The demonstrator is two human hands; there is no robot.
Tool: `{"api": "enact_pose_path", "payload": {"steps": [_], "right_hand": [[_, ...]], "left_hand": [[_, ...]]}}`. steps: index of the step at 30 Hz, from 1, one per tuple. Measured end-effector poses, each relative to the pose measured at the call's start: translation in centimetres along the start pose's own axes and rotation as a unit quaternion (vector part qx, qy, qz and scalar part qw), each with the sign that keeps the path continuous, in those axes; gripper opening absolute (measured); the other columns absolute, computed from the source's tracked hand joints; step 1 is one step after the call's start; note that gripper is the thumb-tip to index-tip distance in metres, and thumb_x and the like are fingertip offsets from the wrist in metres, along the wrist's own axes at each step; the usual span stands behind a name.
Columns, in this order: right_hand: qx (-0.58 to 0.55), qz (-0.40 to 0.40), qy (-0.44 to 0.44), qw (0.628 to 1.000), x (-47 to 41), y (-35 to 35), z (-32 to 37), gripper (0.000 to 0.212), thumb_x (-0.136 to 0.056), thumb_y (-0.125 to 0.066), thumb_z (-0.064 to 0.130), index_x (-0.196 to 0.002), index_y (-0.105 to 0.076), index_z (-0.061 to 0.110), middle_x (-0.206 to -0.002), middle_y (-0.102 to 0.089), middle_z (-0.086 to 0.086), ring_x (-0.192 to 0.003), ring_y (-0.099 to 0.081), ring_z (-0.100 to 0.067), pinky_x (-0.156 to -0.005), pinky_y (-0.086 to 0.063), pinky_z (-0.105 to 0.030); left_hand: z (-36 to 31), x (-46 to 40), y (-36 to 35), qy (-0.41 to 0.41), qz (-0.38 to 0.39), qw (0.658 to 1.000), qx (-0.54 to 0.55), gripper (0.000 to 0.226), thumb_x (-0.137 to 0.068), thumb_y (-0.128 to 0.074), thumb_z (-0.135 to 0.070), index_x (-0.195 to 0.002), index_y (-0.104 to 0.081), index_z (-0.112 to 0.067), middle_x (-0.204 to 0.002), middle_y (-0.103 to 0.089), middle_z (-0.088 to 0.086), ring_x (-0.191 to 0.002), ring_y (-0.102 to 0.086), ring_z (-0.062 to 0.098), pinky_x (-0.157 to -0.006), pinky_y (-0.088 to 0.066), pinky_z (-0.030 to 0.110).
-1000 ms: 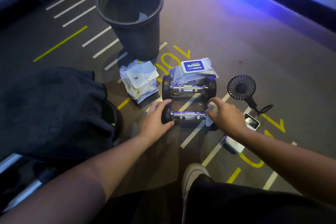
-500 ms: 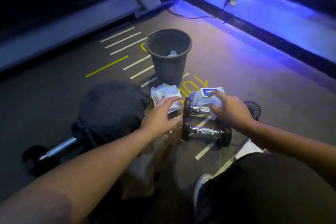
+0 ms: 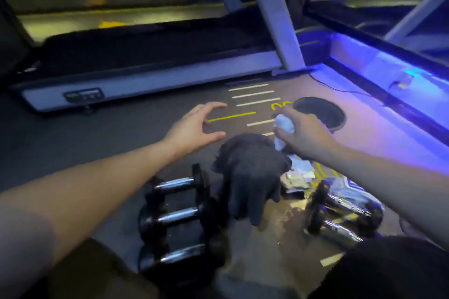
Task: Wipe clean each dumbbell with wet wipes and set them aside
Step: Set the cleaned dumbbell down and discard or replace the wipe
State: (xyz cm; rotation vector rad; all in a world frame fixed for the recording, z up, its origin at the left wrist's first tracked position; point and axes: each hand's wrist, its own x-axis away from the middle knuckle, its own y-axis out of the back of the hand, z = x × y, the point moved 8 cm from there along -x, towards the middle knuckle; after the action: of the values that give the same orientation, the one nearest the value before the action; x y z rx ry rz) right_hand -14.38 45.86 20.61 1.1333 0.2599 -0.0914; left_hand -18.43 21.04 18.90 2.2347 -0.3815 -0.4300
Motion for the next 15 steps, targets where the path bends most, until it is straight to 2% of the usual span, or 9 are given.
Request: {"api": "enact_pose_path", "payload": {"steps": [2,4,5,7,11,15], "right_hand": [[-0.004,0.01,0.03,0.999,-1.4,-1.2,3.6,0.026,-0.088,-0.062,0.037,-0.113,-0.059,0.03,-0.085,-0.067,-0.004,-0.089,-0.061,-0.029,-0.069,-0.043,-0.035],[-0.009,0.035,0.055,0.998,-2.6,-3.4,6.7,0.026,-0.089,-0.059,0.041,-0.114,-0.055,0.036,-0.085,-0.065,0.004,-0.092,-0.06,-0.027,-0.075,-0.047,-0.037],[-0.009,0.051,0.067,0.996,-3.0,-4.7,8.1,0.027,-0.089,-0.058,0.043,-0.115,-0.053,0.039,-0.083,-0.063,0.008,-0.091,-0.06,-0.026,-0.078,-0.048,-0.038],[-0.02,0.075,0.082,0.994,-3.6,-7.5,10.6,0.026,-0.089,-0.058,0.042,-0.114,-0.052,0.038,-0.076,-0.062,0.013,-0.085,-0.058,-0.022,-0.074,-0.045,-0.037],[-0.033,0.115,0.079,0.99,-3.2,-13.5,13.4,0.025,-0.09,-0.057,0.041,-0.115,-0.051,0.039,-0.076,-0.065,0.008,-0.084,-0.059,-0.027,-0.071,-0.046,-0.035],[-0.042,0.166,0.073,0.983,-2.6,-19.4,14.5,0.018,-0.092,-0.055,0.033,-0.109,-0.052,0.035,-0.055,-0.057,0.025,-0.068,-0.053,-0.01,-0.061,-0.036,-0.025]], "left_hand": [[2.7,1.8,4.1,0.023,-0.018,0.999,-0.012,0.065,-0.083,-0.078,-0.036,-0.138,-0.044,-0.045,-0.134,-0.049,-0.009,-0.108,-0.062,0.011,-0.1,-0.049,0.035],[5.7,4.0,7.4,0.047,-0.036,0.998,-0.013,0.065,-0.084,-0.077,-0.038,-0.138,-0.043,-0.048,-0.136,-0.048,-0.011,-0.109,-0.061,0.009,-0.1,-0.049,0.037],[7.4,5.2,8.5,0.06,-0.044,0.997,-0.012,0.065,-0.084,-0.077,-0.039,-0.138,-0.043,-0.05,-0.136,-0.047,-0.013,-0.109,-0.061,0.008,-0.1,-0.049,0.037],[10.6,7.5,9.7,0.084,-0.059,0.995,-0.01,0.064,-0.084,-0.076,-0.041,-0.137,-0.043,-0.052,-0.135,-0.047,-0.015,-0.109,-0.06,0.007,-0.1,-0.05,0.04],[16.4,10.8,8.5,0.122,-0.067,0.99,0.013,0.062,-0.082,-0.076,-0.044,-0.132,-0.042,-0.057,-0.131,-0.047,-0.017,-0.109,-0.06,0.006,-0.099,-0.05,0.043],[21.0,12.3,5.2,0.158,-0.055,0.985,0.03,0.063,-0.08,-0.076,-0.047,-0.131,-0.041,-0.06,-0.127,-0.046,-0.021,-0.108,-0.059,0.005,-0.099,-0.05,0.042]]}}
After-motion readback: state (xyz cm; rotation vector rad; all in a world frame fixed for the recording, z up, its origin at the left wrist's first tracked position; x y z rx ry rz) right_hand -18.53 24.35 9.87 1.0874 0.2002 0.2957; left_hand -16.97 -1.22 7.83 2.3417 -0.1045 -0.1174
